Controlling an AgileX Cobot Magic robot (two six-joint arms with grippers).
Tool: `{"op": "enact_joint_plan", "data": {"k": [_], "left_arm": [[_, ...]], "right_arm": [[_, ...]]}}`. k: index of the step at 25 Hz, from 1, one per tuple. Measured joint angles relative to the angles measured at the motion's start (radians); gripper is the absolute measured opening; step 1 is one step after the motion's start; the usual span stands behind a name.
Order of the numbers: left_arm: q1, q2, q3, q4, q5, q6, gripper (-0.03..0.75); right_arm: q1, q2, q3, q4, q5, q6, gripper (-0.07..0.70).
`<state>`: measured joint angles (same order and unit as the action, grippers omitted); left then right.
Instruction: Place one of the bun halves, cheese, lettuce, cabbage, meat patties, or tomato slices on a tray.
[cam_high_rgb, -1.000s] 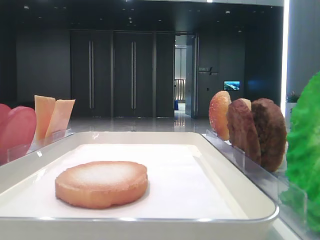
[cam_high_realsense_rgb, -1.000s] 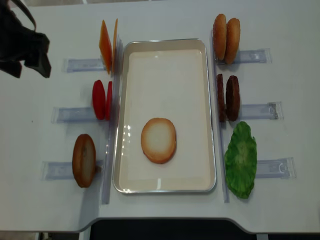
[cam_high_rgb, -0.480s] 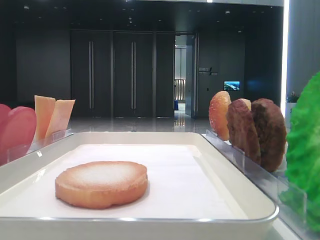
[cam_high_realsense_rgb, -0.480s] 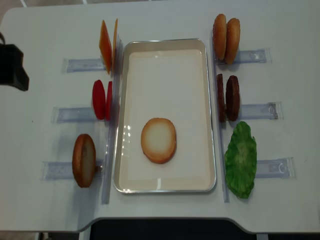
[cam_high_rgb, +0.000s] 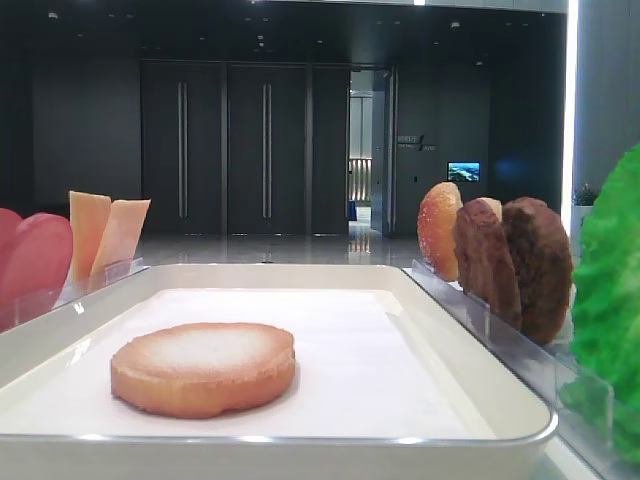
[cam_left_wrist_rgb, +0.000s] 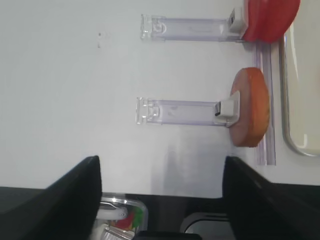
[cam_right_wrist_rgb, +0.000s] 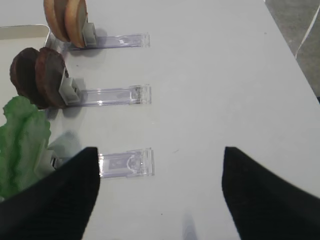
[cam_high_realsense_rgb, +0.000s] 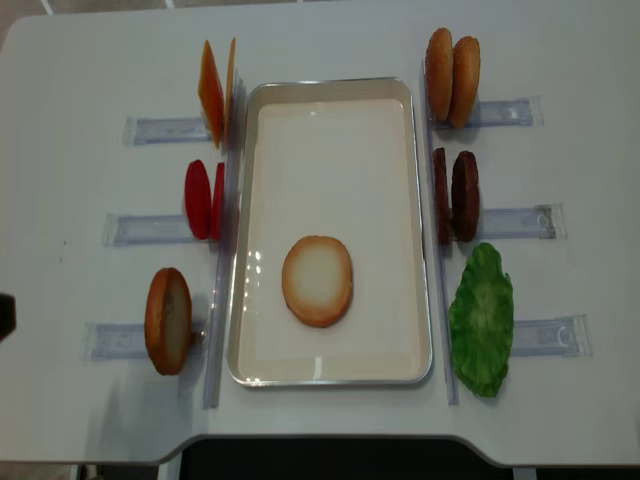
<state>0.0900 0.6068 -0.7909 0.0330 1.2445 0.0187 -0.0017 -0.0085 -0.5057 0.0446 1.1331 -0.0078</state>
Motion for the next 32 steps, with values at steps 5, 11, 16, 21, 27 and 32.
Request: {"op": "enact_joint_plan", "data": {"k": [5, 11, 16, 21, 27, 32], "left_arm": [[0.0, -0.224, 0.142, 0.0, 0.005, 0.0, 0.575], [0.0, -0.452, 0.257, 0.0, 0.012, 0.0, 0.575], [-0.005, -0.56, 0.272, 0.001, 0.01, 0.02, 0.575], [-0.064, -0.604, 0.283, 0.001, -0.042, 0.057, 0.575], [-0.076, -0.623, 0.317, 0.0, -0.123, 0.063, 0.575], [-0.088, -0.623, 0.317, 0.0, -0.131, 0.052, 0.575]], "right_arm": [[0.0, 0.0, 0.0, 0.0, 0.0, 0.0, 0.49], [0.0, 0.0, 0.0, 0.0, 0.0, 0.0, 0.49], [0.0, 0.0, 0.0, 0.0, 0.0, 0.0, 0.49], [0.0, 0.0, 0.0, 0.0, 0.0, 0.0, 0.49], [0.0, 0.0, 0.0, 0.0, 0.0, 0.0, 0.49], [0.0, 0.0, 0.0, 0.0, 0.0, 0.0, 0.49]]}}
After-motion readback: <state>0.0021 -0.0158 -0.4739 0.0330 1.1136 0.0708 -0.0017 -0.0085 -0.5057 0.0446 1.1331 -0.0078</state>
